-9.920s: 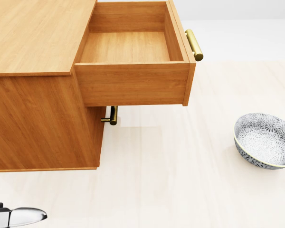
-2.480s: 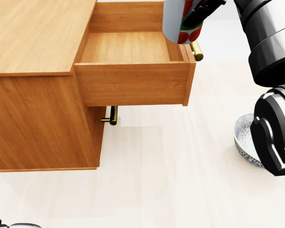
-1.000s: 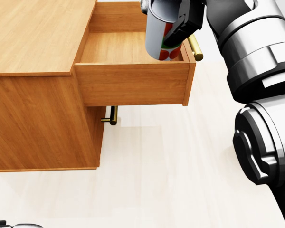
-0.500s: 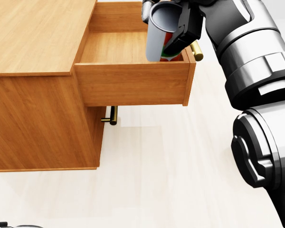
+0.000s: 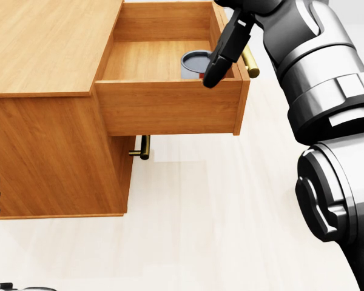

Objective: Put the ketchup in the top drawer of the cabinet.

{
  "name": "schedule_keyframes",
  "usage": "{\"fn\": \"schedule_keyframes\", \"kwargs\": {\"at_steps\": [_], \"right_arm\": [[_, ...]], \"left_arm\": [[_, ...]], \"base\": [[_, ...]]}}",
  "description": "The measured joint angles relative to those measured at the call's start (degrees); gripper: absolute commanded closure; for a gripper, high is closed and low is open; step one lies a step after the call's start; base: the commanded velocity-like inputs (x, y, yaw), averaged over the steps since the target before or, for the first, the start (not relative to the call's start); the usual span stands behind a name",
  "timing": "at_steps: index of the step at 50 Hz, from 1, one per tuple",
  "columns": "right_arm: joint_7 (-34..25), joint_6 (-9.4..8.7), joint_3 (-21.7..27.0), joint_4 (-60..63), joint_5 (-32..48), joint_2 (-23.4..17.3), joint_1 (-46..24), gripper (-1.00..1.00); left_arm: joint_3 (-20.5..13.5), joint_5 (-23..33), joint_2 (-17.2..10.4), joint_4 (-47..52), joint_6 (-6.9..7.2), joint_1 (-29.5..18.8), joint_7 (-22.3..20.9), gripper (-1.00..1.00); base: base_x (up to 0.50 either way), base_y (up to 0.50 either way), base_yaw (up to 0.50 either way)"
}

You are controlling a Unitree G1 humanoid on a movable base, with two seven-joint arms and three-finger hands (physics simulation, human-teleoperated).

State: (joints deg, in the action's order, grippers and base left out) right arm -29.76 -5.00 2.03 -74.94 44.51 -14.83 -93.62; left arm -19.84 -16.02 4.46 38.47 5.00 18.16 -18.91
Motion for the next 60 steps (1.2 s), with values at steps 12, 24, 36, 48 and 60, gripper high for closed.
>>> {"fn": "schedule_keyframes", "kwargs": {"at_steps": [12,24,36,48,60], "right_arm": [[-0.44,0.0,-0.43,-0.11,0.28,-0.06,-0.07,-1.0],[-1.77,0.0,-0.81,0.25,1.07,-1.08,-2.39,-1.0],[-6.25,0.0,-1.32,2.09,2.93,-3.62,-8.22,-1.0],[-10.24,0.0,-1.46,9.36,5.17,-6.86,-10.26,-1.0],[-10.24,0.0,-0.47,38.89,12.28,-9.58,1.23,-1.0]], "left_arm": [[0.14,-0.26,-0.03,-0.29,0.0,0.24,-0.13,-1.0],[0.07,-0.68,0.02,0.36,0.0,0.49,-0.18,-1.0],[-0.46,-1.12,0.13,1.52,0.0,0.62,-0.19,-1.0],[-1.28,-1.63,0.66,4.44,0.0,1.57,-0.74,-1.0],[-1.8,-1.43,2.13,7.72,0.0,3.44,-2.46,-1.0]], "base": [[0.0,0.0,0.0],[0.0,0.0,0.0],[0.0,0.0,0.0],[0.0,0.0,0.0],[0.0,0.0,0.0]]}}
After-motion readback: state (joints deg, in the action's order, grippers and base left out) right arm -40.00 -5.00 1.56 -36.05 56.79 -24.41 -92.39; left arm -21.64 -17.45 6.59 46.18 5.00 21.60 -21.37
